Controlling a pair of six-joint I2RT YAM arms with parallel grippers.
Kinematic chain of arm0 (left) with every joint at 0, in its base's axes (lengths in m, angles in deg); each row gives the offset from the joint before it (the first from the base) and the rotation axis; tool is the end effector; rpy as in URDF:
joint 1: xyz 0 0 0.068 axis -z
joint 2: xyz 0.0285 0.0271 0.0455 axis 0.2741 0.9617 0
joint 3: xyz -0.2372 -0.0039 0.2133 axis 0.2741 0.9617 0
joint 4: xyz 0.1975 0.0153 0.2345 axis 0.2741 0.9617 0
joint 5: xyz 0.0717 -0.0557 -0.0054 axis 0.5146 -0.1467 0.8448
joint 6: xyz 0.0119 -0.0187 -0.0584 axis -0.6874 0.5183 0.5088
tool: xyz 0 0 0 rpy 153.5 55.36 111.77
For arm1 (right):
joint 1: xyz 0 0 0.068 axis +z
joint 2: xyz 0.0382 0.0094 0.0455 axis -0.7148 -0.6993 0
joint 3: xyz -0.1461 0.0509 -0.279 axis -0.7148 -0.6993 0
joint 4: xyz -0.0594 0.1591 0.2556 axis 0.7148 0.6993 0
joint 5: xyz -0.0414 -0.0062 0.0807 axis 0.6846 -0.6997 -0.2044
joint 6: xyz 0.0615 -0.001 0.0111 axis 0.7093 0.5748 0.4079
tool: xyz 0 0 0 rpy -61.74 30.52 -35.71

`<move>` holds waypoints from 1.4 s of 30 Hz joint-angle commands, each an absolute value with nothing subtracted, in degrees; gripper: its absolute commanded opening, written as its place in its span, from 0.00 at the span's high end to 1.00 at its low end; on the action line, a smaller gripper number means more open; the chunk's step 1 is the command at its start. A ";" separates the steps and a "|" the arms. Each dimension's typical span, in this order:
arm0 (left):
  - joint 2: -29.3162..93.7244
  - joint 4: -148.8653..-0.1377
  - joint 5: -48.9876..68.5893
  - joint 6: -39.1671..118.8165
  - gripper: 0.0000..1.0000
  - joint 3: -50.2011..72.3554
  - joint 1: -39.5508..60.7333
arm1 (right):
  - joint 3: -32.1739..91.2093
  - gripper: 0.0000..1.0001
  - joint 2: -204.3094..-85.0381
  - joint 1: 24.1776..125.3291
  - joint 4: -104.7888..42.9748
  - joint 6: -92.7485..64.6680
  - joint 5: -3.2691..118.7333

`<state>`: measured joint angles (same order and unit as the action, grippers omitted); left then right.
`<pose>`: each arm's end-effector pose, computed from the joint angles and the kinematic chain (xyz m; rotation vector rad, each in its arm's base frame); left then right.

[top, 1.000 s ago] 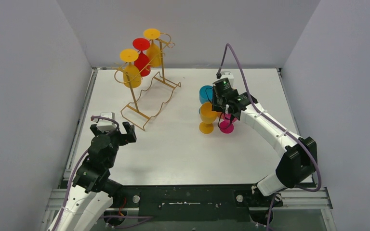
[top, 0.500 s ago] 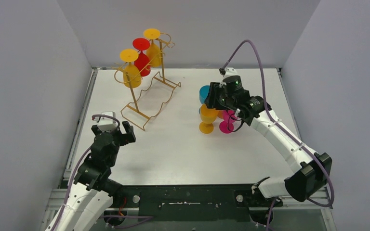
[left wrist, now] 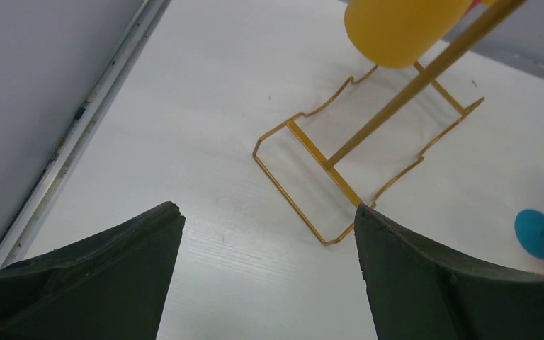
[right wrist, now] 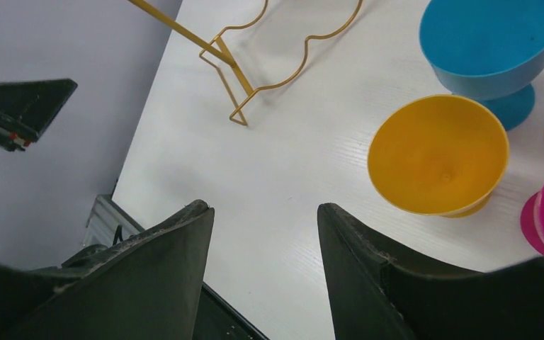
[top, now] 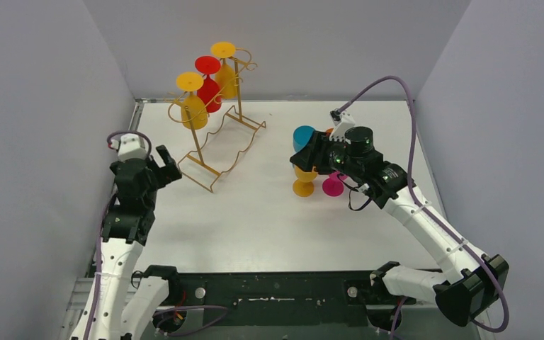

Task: Take the wine glass off the wine glass rack
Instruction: Adjust the wine rack at the center of the board.

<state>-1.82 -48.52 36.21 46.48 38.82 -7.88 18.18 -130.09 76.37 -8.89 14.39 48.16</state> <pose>0.1874 -0.0114 0.3526 -0.3783 1.8777 -0.0020 0.2500 0.1650 0.3977 -0.1222 2.1356 1.0116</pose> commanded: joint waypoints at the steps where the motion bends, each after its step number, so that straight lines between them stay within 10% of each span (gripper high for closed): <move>1: 1.76 -50.24 27.47 48.12 0.11 30.66 -14.70 | 16.43 0.43 -127.77 76.64 -14.65 17.79 43.02; 42: 59.99 -97.38 -17.23 55.25 0.03 26.04 -35.77 | 14.01 0.41 -124.78 76.68 -10.60 15.79 43.27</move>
